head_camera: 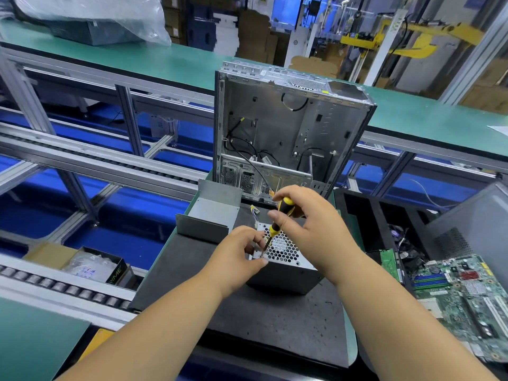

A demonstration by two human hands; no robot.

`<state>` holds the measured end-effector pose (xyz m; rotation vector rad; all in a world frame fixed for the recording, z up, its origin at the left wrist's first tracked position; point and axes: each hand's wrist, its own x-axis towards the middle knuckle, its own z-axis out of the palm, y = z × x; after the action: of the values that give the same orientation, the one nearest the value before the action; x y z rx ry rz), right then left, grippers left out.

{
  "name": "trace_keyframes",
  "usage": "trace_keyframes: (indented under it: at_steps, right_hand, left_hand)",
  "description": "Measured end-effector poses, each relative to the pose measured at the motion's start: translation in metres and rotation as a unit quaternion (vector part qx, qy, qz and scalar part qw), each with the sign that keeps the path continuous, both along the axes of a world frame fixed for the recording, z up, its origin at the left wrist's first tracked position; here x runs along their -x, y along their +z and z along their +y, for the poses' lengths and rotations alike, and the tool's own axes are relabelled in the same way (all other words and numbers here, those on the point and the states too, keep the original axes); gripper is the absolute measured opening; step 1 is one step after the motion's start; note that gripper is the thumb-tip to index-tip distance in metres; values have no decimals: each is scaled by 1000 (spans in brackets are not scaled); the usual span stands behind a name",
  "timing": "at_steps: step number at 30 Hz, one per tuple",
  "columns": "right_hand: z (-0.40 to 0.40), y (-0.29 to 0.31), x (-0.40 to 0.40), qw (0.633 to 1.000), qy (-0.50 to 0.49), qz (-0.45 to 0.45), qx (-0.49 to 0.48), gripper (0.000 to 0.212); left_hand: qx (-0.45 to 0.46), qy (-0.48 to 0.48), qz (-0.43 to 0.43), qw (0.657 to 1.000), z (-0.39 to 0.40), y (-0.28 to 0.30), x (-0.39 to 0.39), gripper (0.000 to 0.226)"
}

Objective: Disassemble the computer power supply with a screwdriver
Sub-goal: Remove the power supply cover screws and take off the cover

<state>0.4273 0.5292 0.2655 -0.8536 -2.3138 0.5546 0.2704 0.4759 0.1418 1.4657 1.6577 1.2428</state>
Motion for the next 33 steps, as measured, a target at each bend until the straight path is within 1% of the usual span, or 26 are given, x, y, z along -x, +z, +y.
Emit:
trace_keyframes:
  at_steps: [3,9,13,17,21,24,27,30,33]
  right_hand:
    - [2,0,3,1000,-24,14,3,15]
    - [-1,5,0,999,-20,8,39,33]
    - [-5,7,0,996,-2,20,86,27]
    - [-5,5,0,999,-7,11,53,26]
    - [-4,3,0,999,0,46,23,22]
    - [-5,3,3,997,-24,65,35,18]
    - [-5,3,5,995,-35,78,48,16]
    - [-6,4,5,996,-41,65,41,22]
    - [-9,5,4,993,-42,87,75,30]
  left_hand:
    - [12,8,19,1000,2,1,-2,34]
    - [35,19,47,998,3,4,-1,38]
    - [46,16,59,997,3,8,-2,37]
    - [52,17,60,997,0,10,-1,44]
    - [52,30,37,998,-3,10,-2,58]
    - [73,36,28,996,-2,8,-2,55]
    - [104,30,72,992,0,7,-2,50]
    - [110,30,98,989,2,7,-3,47]
    - [118,31,98,988,5,8,-3,47]
